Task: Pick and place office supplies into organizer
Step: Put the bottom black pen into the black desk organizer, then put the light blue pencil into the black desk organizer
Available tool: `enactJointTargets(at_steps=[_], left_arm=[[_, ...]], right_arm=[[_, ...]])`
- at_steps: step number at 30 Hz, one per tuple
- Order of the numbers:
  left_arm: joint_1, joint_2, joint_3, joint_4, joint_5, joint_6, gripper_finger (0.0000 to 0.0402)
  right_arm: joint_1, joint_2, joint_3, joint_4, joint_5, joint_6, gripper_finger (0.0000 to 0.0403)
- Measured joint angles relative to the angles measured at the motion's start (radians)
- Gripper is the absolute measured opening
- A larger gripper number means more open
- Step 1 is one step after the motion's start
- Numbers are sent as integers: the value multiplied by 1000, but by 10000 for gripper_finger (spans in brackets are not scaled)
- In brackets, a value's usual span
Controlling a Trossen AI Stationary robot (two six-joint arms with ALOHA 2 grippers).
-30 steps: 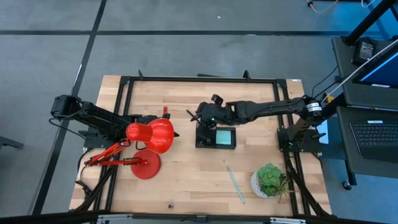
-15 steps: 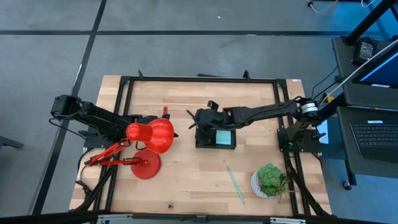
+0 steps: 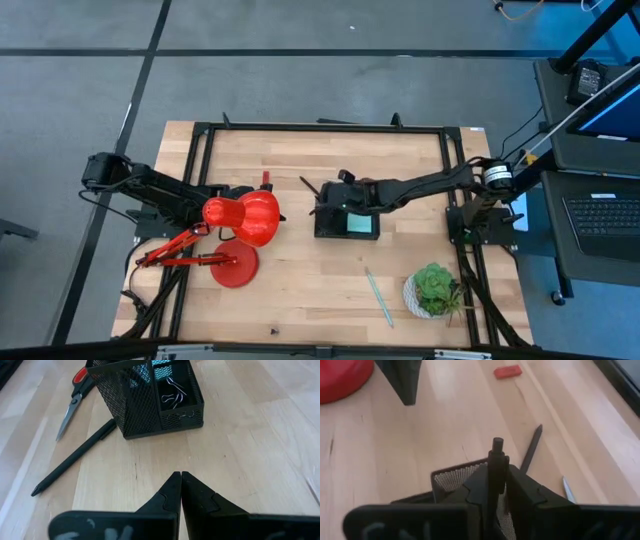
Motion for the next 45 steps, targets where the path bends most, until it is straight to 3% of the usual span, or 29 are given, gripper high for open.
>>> enactJointTargets(at_steps=[7, 16, 23, 33, 45], left_arm=[[0, 0, 0, 0, 0, 0, 6], [0, 0, 0, 1, 0, 0, 6], [0, 0, 0, 1, 0, 0, 6], [0, 0, 0, 36, -5, 120, 6], [0, 0, 0, 48, -7, 123, 6]], right_arm=[[0, 0, -104, 123, 1, 21, 58], [0, -1, -106, 120, 3, 24, 60], [1, 0, -70, 85, 0, 2, 108], [2, 0, 106, -263, 1, 88, 151], [117, 0, 461, -885, -20, 472, 151]])
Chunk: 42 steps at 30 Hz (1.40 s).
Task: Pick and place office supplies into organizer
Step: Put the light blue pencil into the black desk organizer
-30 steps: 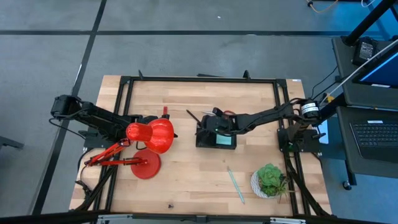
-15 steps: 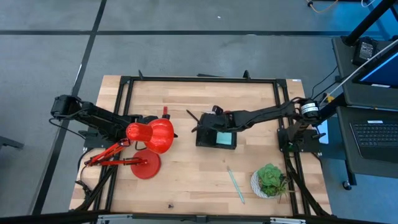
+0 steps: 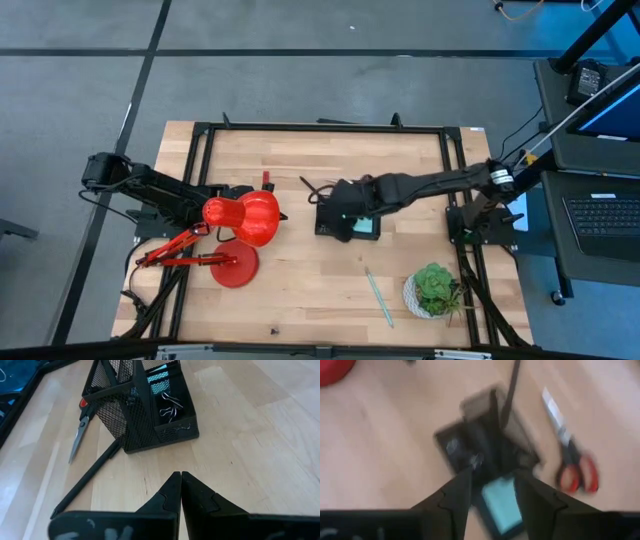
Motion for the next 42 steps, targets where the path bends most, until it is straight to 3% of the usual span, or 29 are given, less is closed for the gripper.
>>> enactJointTargets(at_steps=[5, 14, 27, 42], left_arm=[[0, 0, 0, 0, 0, -1, 6], [0, 0, 0, 0, 0, -2, 6], [0, 0, 0, 0, 0, 0, 6], [0, 0, 0, 0, 0, 0, 6]], right_arm=[[88, 0, -8, -119, -41, 207, 151], [200, 0, -164, -17, -229, 524, 152], [255, 1, -385, 268, -247, 605, 152], [302, 19, -439, 297, -247, 655, 152]])
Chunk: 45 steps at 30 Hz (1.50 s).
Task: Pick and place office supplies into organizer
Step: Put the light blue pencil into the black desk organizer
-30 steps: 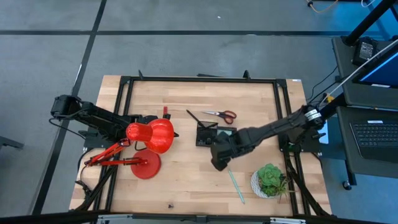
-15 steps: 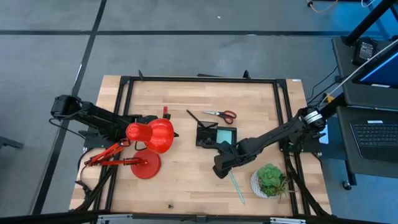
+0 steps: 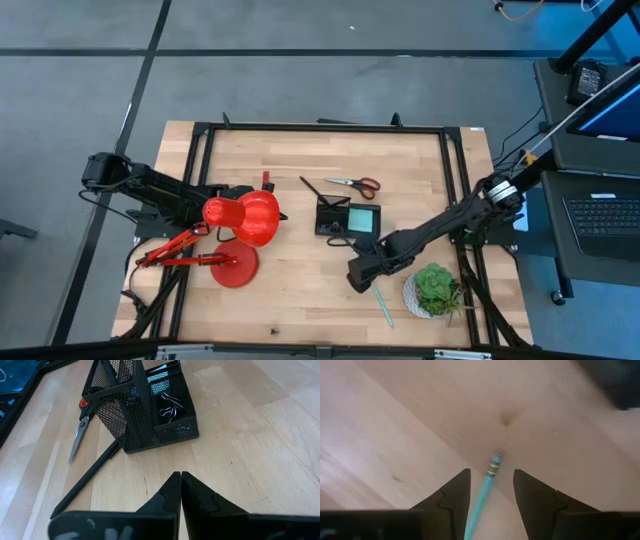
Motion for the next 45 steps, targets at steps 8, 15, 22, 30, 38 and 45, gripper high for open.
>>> enactJointTargets(at_steps=[8, 15, 22, 30, 38, 45], left_arm=[[0, 0, 0, 0, 0, 0, 6], [0, 0, 0, 2, 0, 0, 6], [0, 0, 0, 5, 0, 0, 6], [0, 0, 0, 6, 0, 0, 6], [0, 0, 0, 7, 0, 0, 6], [0, 0, 0, 7, 0, 0, 6]], right_arm=[[3, 73, 0, 29, -3, -4, 152], [3, 110, 1, 37, -17, -7, 152], [2, 134, 4, 32, -27, -21, 143], [1, 136, 2, 20, -28, -26, 64], [1, 136, 2, 13, -30, -28, 15], [1, 136, 2, 13, -31, -27, 14]])
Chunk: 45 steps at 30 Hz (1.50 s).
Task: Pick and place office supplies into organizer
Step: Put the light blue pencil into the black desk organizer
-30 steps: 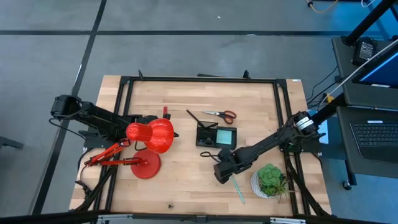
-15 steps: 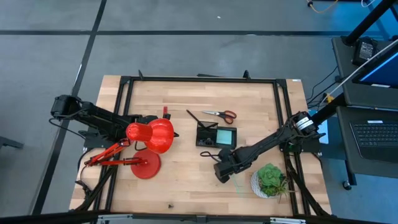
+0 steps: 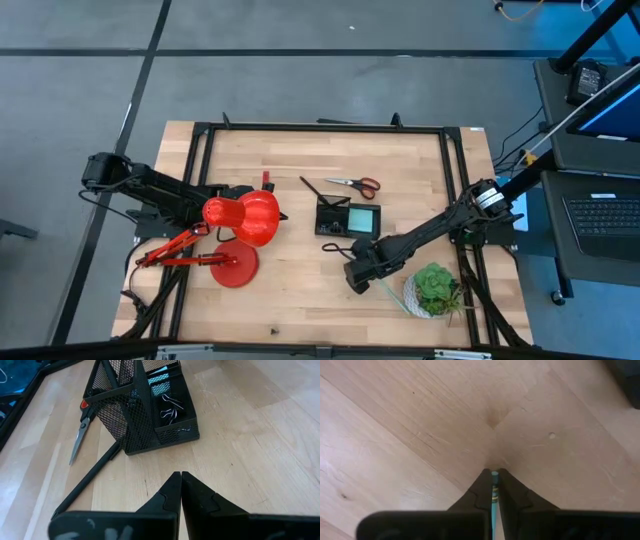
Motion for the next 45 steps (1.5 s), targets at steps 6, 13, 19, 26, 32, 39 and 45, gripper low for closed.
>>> enactJointTargets(at_steps=[6, 13, 19, 26, 32, 39, 45], left_arm=[[0, 0, 0, 0, 0, 0, 6], [0, 0, 0, 0, 0, 0, 6], [0, 0, 0, 0, 0, 0, 6], [0, 0, 0, 0, 0, 0, 6], [0, 0, 0, 0, 0, 0, 6], [0, 0, 0, 0, 0, 0, 6], [0, 0, 0, 0, 0, 0, 6]], right_arm=[[1, 0, -1, 0, 2, 0, 15], [-1, 1, -1, 0, -25, -4, 52], [-1, 2, -1, 1, -41, -3, 80], [-1, 2, -1, -4, -47, -13, 63], [-1, 2, -1, -8, -46, -55, 29], [-1, 3, 12, -17, -15, -59, 18], [-4, 11, 64, -21, 2, -148, 18]])
